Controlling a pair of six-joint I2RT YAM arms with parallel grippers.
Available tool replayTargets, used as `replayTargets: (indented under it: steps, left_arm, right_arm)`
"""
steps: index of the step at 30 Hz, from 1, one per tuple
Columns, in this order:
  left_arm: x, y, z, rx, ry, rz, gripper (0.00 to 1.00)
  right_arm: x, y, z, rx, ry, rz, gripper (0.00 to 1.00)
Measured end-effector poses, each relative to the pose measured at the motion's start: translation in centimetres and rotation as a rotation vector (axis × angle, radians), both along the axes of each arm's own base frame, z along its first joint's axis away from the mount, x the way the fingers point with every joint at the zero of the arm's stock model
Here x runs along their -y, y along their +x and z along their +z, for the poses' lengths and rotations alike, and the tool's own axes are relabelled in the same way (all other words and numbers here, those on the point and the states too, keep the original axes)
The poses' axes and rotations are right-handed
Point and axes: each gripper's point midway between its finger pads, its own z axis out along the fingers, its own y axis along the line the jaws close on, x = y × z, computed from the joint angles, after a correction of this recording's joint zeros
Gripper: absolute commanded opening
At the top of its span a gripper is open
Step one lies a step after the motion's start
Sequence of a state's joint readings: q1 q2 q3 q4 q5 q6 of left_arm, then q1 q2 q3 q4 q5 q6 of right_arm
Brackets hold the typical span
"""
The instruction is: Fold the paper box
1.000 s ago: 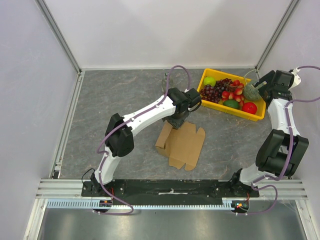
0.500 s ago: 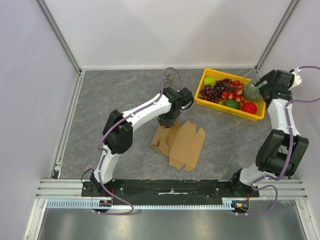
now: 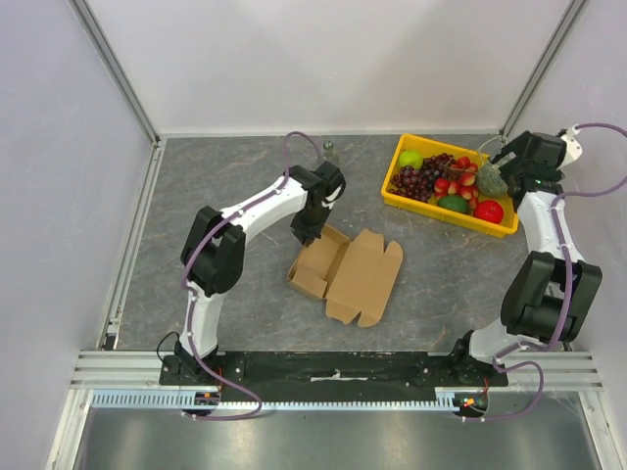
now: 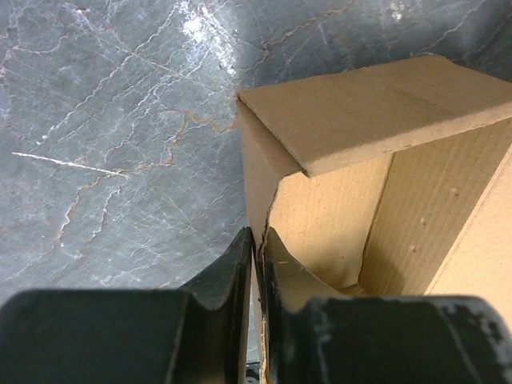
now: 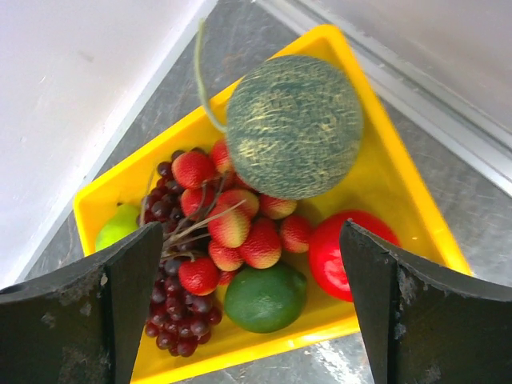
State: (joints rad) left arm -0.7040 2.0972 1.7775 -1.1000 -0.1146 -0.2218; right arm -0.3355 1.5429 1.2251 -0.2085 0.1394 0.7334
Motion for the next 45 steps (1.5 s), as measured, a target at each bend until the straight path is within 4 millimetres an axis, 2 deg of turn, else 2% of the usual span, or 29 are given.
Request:
replayTargets:
  steps: [5, 12, 15, 21, 26, 32, 36, 40, 43, 45]
  left_arm:
    - [-0.5, -0.2, -1.0, -0.021, -0.081, 0.025, 0.13]
    - [-0.4, -2.3, -3.9, -0.065, -0.146, 0.01, 0.12]
    - [-0.6, -3.2, -5.3, -0.088, -0.155, 0.008, 0.11]
    - [-0.3, -3.2, -5.4, -0.045, -0.211, -0.001, 0.11]
    - [-0.4, -3.3, -5.3, 0.004, -0.248, -0.006, 0.11]
    - [-0.1, -3.3, -5.4, 0.038, -0.289, -0.015, 0.09]
    - [0.7, -2.9, -5.3, 0.053, -0.325, -0.031, 0.09]
    - [1.2, -2.6, -5.2, 0.066, -0.352, -0.044, 0.09]
    - [1.6, -2.6, -5.3, 0.068, -0.354, -0.056, 0.08]
    - [2.1, -2.4, -5.3, 0.071, -0.356, -0.069, 0.08]
  right_arm:
    - [-3.1, 2.2, -0.1, 0.021, -0.042, 0.059, 0.98]
    - [-8.3, 5.0, -0.5, 0.087, -0.108, 0.136, 0.98]
    - [-10.9, 5.2, -0.9, 0.099, -0.142, 0.179, 0.98]
    - [-18.2, 4.1, -1.1, 0.08, -0.179, 0.353, 0.98]
    - [-21.4, 2.9, -0.9, 0.013, -0.212, 0.421, 0.98]
    - [-24.3, -1.4, -1.2, -0.11, -0.309, 0.535, 0.98]
    - [-27.3, -5.7, -0.2, -0.094, -0.373, 0.679, 0.98]
    - [-32.9, -12.4, 1.6, 0.037, -0.393, 0.956, 0.98]
    - [-35.8, -17.2, 2.7, 0.156, -0.384, 1.144, 0.98]
    - [-37.3, -19.9, 2.7, 0.206, -0.386, 1.252, 0.98]
